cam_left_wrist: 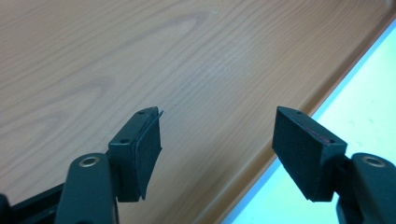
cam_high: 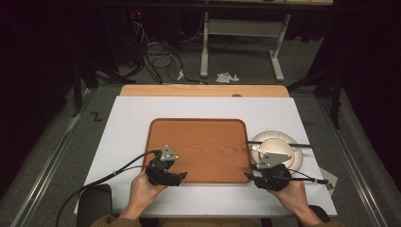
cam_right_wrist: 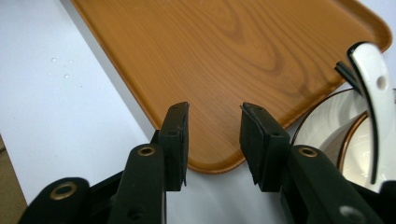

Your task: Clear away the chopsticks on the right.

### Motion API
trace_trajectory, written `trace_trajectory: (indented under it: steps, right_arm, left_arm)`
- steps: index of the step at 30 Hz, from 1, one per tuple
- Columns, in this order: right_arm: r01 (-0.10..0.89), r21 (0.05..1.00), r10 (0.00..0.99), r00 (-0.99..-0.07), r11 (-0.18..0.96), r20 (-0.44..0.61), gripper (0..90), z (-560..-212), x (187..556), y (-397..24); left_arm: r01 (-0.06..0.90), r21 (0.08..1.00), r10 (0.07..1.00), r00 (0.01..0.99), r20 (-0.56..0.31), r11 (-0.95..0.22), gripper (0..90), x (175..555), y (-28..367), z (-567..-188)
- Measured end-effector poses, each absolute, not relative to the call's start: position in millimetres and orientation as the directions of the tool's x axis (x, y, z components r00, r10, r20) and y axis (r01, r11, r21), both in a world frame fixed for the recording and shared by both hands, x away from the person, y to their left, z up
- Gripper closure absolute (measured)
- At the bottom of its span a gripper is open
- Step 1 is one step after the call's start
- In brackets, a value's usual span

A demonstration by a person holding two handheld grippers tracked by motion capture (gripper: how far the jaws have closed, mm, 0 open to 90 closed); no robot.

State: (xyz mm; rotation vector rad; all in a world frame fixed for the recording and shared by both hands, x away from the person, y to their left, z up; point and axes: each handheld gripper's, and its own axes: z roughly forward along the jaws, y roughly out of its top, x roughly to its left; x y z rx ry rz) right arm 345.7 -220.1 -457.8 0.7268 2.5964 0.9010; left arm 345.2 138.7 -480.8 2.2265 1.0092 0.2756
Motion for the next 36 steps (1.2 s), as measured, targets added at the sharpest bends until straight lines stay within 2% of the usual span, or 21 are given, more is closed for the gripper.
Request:
trace_trajectory:
  steps: [5, 36]
  right_arm:
    - [0.354, 0.632, 0.542, -0.831, 0.69, -0.125, 62.2, -460.7, 346.8, -222.3]
    - [0.377, 0.692, 0.573, -0.817, 0.615, -0.065, 58.5, -444.9, 344.5, -234.9]
  left_arm:
    - [0.589, 0.651, 0.73, 0.679, -0.077, -0.479, 32.4, 345.5, 138.6, -480.9]
    - [0.587, 0.653, 0.736, 0.673, -0.067, -0.477, 33.9, 345.2, 138.8, -481.0]
